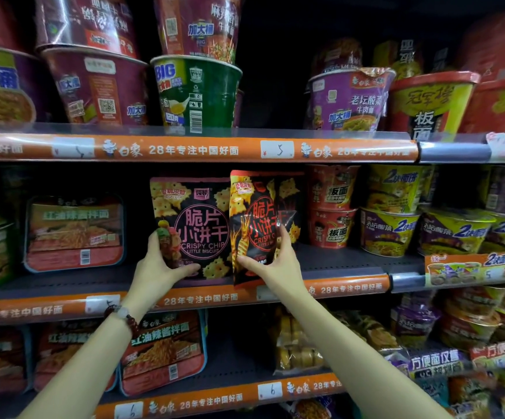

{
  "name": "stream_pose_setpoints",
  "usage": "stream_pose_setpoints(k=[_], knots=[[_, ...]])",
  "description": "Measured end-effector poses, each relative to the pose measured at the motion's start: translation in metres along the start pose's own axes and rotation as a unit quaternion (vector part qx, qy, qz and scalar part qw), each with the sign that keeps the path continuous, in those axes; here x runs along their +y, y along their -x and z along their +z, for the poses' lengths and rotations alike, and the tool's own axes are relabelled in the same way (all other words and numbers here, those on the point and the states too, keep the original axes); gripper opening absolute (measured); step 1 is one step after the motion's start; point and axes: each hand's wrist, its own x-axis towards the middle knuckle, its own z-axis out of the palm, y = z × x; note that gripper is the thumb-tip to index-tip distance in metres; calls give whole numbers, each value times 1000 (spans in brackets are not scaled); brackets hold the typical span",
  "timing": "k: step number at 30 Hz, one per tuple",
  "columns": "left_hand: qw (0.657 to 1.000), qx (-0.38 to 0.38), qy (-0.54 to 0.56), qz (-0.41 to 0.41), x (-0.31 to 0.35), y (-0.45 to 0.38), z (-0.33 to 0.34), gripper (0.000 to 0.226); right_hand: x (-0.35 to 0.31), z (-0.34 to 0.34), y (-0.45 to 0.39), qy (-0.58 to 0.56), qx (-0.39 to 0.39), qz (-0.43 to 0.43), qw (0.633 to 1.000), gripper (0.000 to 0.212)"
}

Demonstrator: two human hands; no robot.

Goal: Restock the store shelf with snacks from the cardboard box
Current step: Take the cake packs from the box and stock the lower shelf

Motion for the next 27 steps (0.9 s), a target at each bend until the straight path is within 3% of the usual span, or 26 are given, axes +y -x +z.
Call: stream_pose_setpoints(k=[6, 9, 16, 21, 27], knots=[[1000, -2, 0, 0, -2, -2, -1, 111, -2, -6, -11, -40, -32, 39, 998, 96], [1000, -3, 7, 5, -2, -1, 0, 110, -4, -4, -13, -75, -33, 32, 996, 105], [1000, 4, -2, 6, -4, -2, 0, 107, -1, 8, 1, 23, 147, -10, 989, 112], [1000, -2, -6, 0, -3, -2, 0, 113, 5, -4, -2, 180, 260, 32, 948, 104], [1000, 0, -13, 1, -5, -3, 1, 111, 12, -15, -15, 225, 195, 53, 953, 100]])
